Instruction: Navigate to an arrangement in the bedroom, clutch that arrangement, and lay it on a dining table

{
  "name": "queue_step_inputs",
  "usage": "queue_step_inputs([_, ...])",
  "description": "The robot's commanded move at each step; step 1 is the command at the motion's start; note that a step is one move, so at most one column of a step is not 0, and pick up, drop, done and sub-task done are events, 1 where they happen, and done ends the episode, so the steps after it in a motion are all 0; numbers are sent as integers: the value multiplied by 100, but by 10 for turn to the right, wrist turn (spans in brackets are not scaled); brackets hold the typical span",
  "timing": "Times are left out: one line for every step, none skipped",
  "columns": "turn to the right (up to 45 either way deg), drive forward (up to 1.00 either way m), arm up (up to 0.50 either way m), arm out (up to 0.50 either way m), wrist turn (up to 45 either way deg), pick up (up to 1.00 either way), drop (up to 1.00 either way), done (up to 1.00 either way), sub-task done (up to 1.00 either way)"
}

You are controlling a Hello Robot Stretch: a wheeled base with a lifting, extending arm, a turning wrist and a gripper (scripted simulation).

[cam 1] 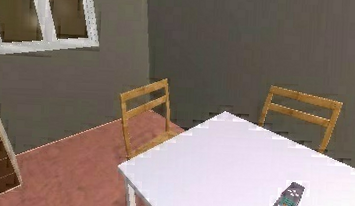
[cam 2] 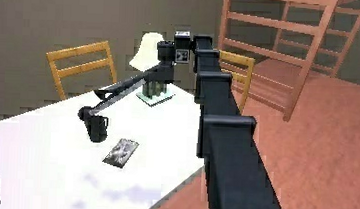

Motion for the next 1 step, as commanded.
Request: queue_step_inputs([0, 0, 0, 0, 0, 0, 0, 100, 0])
